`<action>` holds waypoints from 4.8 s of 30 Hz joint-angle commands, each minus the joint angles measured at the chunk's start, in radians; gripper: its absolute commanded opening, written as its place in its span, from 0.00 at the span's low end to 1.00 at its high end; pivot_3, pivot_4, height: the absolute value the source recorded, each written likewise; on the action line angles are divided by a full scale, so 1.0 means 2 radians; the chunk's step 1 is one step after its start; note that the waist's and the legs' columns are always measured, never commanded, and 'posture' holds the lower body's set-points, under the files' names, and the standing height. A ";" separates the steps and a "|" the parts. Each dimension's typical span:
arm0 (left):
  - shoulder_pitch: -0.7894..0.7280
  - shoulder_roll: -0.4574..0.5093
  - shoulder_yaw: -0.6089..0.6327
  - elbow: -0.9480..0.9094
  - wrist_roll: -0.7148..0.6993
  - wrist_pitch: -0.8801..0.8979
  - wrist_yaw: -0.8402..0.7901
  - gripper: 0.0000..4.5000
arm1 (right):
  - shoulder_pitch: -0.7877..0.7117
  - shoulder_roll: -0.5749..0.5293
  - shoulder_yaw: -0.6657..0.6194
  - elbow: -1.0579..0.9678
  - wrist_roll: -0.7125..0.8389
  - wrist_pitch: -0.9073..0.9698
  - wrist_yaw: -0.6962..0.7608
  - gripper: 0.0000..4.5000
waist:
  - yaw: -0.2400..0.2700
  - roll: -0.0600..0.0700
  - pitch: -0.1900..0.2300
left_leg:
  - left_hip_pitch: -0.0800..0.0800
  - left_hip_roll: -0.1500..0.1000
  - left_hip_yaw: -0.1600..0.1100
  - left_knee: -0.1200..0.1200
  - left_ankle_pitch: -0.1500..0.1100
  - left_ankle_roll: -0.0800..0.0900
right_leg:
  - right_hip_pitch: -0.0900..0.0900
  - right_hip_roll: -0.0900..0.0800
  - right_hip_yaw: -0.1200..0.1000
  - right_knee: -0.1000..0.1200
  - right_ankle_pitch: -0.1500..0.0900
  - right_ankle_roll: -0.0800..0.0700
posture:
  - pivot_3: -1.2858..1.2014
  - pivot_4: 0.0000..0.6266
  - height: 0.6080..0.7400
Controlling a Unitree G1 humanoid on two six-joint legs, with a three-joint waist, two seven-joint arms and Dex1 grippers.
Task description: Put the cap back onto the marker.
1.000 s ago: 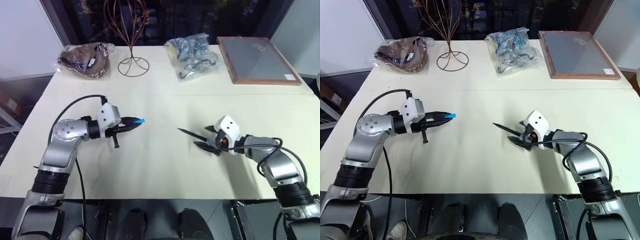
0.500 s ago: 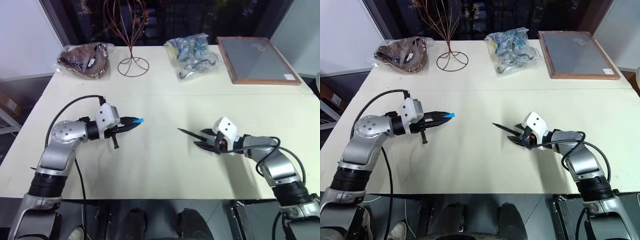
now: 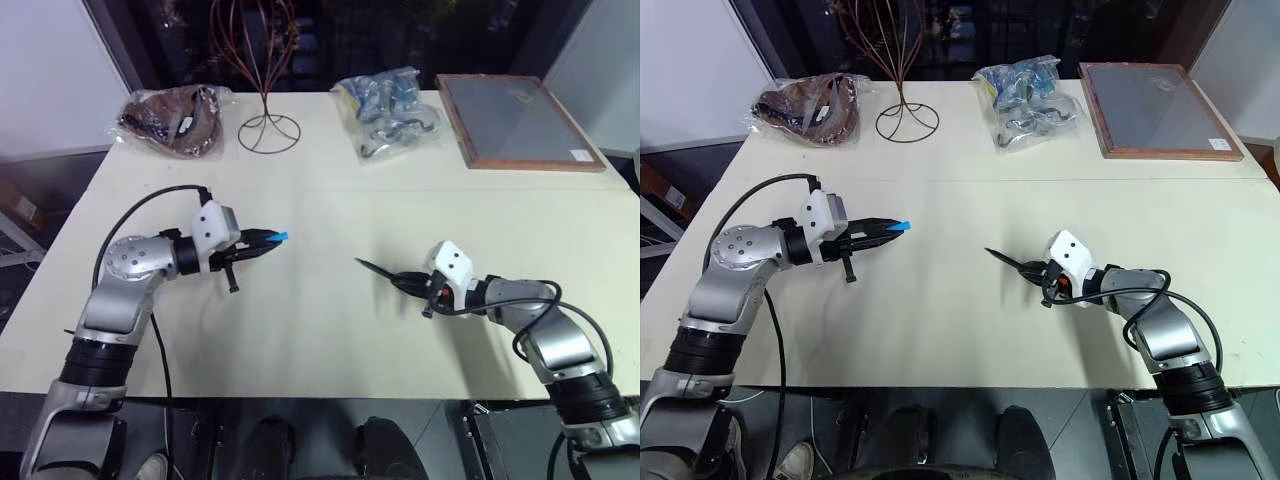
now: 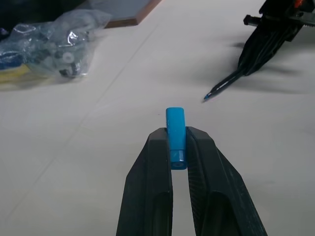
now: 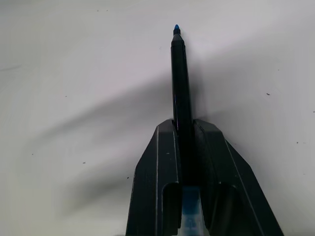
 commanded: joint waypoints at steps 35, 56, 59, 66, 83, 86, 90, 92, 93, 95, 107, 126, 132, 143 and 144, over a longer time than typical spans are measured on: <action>-0.109 -0.062 -0.046 0.267 0.028 -0.329 -0.144 0.00 | -0.127 -0.060 0.062 -0.130 -0.062 -0.031 0.078 0.02 | -0.005 0.000 0.000 | -0.001 0.000 0.000 0.000 0.000 0.000 | -0.001 0.000 -0.001 0.000 0.000 0.000 | 0.52 0.24 1.00; -0.110 -0.065 -0.051 0.280 0.037 -0.341 -0.141 0.00 | -0.126 -0.041 0.069 -0.156 -0.056 -0.003 0.083 0.02 | -0.004 0.000 0.000 | -0.001 0.000 0.000 0.000 0.000 0.000 | -0.001 0.000 -0.001 0.000 0.000 0.000 | 0.52 0.24 1.00; -0.111 -0.067 -0.053 0.280 0.038 -0.342 -0.140 0.00 | -0.126 -0.039 0.070 -0.160 -0.056 -0.001 0.083 0.02 | -0.005 0.000 0.000 | -0.001 0.000 0.000 0.000 0.000 0.000 | -0.001 0.000 -0.001 0.000 0.000 0.000 | 0.52 0.24 1.00; -0.110 -0.071 -0.056 0.265 0.033 -0.334 -0.139 0.00 | -0.127 -0.036 0.071 -0.163 -0.056 0.004 0.082 0.02 | -0.004 0.000 0.000 | -0.001 0.000 0.000 0.000 0.000 0.000 | -0.001 0.000 -0.001 0.000 0.000 0.000 | 0.52 0.24 1.00; -0.094 -0.058 -0.054 0.253 0.032 -0.331 -0.143 0.00 | -0.122 -0.059 0.053 -0.159 -0.053 0.002 0.089 0.02 | -0.005 0.000 0.000 | -0.001 0.000 0.000 0.000 0.000 0.000 | -0.001 0.000 -0.001 0.000 0.000 0.000 | 0.52 0.24 1.00; -0.095 -0.058 -0.054 0.253 0.032 -0.331 -0.140 0.00 | -0.119 -0.057 0.055 -0.160 -0.053 0.001 0.088 0.02 | -0.004 0.000 0.000 | -0.001 0.000 0.000 0.000 0.000 0.000 | -0.001 0.000 -0.001 0.000 0.000 0.000 | 0.52 0.24 1.00; -0.098 -0.058 -0.054 0.252 0.032 -0.329 -0.138 0.00 | -0.118 -0.054 0.058 -0.162 -0.052 0.003 0.087 0.02 | -0.005 0.000 0.000 | -0.001 0.000 0.000 0.000 0.000 0.000 | -0.001 0.000 -0.001 0.000 0.000 0.000 | 0.52 0.24 1.00; -0.098 -0.058 -0.054 0.251 0.031 -0.328 -0.137 0.00 | -0.116 -0.053 0.060 -0.163 -0.052 0.003 0.087 0.02 | -0.005 0.000 0.000 | -0.001 0.000 0.000 0.000 0.000 0.000 | -0.001 0.000 -0.001 0.000 0.000 0.000 | 0.52 0.24 1.00; -0.098 -0.058 -0.053 0.250 0.031 -0.328 -0.137 0.00 | -0.116 -0.053 0.060 -0.163 -0.052 0.002 0.087 0.02 | -0.005 0.000 0.000 | -0.001 0.000 0.000 0.000 0.000 0.000 | -0.001 0.000 -0.001 0.000 0.000 0.000 | 0.52 0.24 1.00; -0.096 -0.057 -0.053 0.246 0.030 -0.327 -0.138 0.00 | -0.115 -0.052 0.060 -0.162 -0.052 0.002 0.086 0.02 | -0.004 0.000 0.000 | -0.001 0.000 0.000 0.000 0.000 0.000 | -0.001 0.000 -0.001 0.000 0.000 0.000 | 0.52 0.24 1.00; -0.092 -0.057 -0.053 0.236 0.029 -0.322 -0.136 0.00 | -0.117 -0.050 0.063 -0.160 -0.053 0.000 0.087 0.02 | -0.004 0.000 0.000 | -0.001 0.000 0.000 0.000 0.000 0.000 | -0.001 0.000 -0.001 0.000 0.000 0.000 | 0.52 0.24 1.00; -0.093 -0.062 -0.058 0.235 0.028 -0.326 -0.138 0.00 | -0.121 -0.045 0.066 -0.162 -0.053 0.003 0.086 0.02 | -0.004 0.000 0.000 | -0.001 0.000 0.000 0.000 0.000 0.000 | -0.001 0.000 -0.001 0.000 0.000 0.000 | 0.52 0.24 1.00; -0.096 -0.068 -0.063 0.238 0.030 -0.329 -0.141 0.00 | -0.125 -0.042 0.067 -0.167 -0.052 0.007 0.086 0.02 | -0.004 0.000 0.000 | -0.001 0.000 0.000 0.000 0.000 0.000 | -0.001 0.000 -0.001 0.000 0.000 0.000 | 0.52 0.24 1.00; -0.106 -0.076 -0.062 0.251 0.032 -0.335 -0.143 0.00 | -0.133 -0.028 0.077 -0.173 -0.054 0.017 0.085 0.02 | -0.004 0.000 0.000 | -0.001 0.000 0.000 0.000 0.000 0.000 | -0.001 0.000 -0.001 0.000 0.000 0.000 | 0.52 0.24 1.00; -0.108 -0.077 -0.062 0.252 0.032 -0.335 -0.142 0.00 | -0.133 -0.027 0.078 -0.173 -0.055 0.017 0.086 0.02 | -0.005 0.000 0.000 | -0.001 0.000 0.000 0.000 0.000 0.000 | -0.001 0.000 -0.001 0.000 0.000 0.000 | 0.52 0.24 1.00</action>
